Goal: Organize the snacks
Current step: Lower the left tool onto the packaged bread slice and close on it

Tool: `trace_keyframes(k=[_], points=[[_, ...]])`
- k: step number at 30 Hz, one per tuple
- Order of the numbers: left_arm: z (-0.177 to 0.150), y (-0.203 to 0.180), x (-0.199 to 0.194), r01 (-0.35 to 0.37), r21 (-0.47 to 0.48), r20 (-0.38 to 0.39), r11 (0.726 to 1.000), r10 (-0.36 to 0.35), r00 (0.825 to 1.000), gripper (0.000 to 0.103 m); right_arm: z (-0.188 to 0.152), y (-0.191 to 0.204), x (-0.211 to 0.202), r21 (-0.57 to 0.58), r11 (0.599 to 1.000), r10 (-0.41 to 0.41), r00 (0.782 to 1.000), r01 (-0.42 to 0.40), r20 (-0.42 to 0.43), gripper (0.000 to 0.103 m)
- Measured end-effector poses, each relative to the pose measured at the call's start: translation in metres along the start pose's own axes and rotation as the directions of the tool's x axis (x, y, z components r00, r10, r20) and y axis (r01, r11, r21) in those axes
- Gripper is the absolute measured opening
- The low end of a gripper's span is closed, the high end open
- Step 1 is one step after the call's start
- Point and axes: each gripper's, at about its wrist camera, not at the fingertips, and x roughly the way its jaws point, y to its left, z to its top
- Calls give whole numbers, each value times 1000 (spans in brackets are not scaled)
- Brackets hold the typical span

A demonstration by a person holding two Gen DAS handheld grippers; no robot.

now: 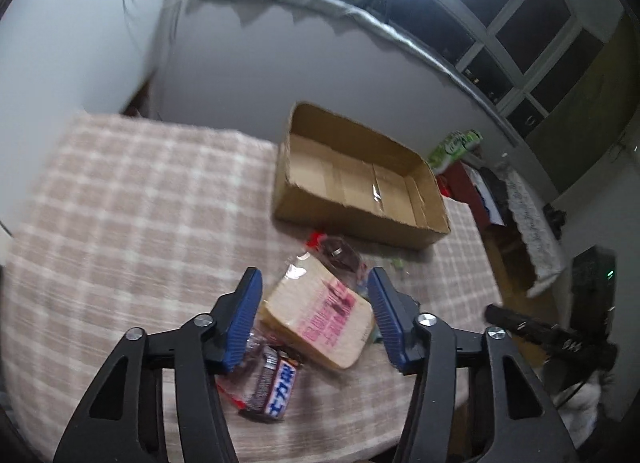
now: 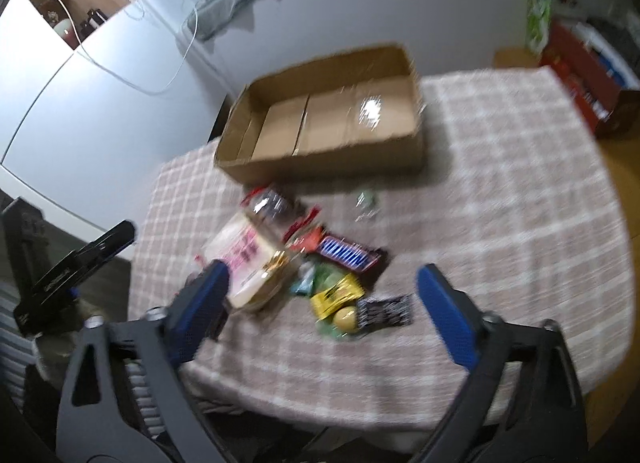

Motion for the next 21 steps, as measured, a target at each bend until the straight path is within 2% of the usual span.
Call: trace_keyframes(k=[4,8,13,21], points=[[1,11,18,27,-29,-45,999,-29,999,48,-5,3,24,29,996,83,994,-81,-76,78],[5,23,38,46,-49,-99,998,-50,994,45,-9,7,48,70,988,144,980,-136,-137,72],[6,35,53,50,-71,-152,996,-61,987,45,-10,12,69,94,981,186,964,-171,-188,59],[5,38,72,63,-70,-215,996,-77,974,44,-10,18,97,141,971,225,945,-195,-239,57]])
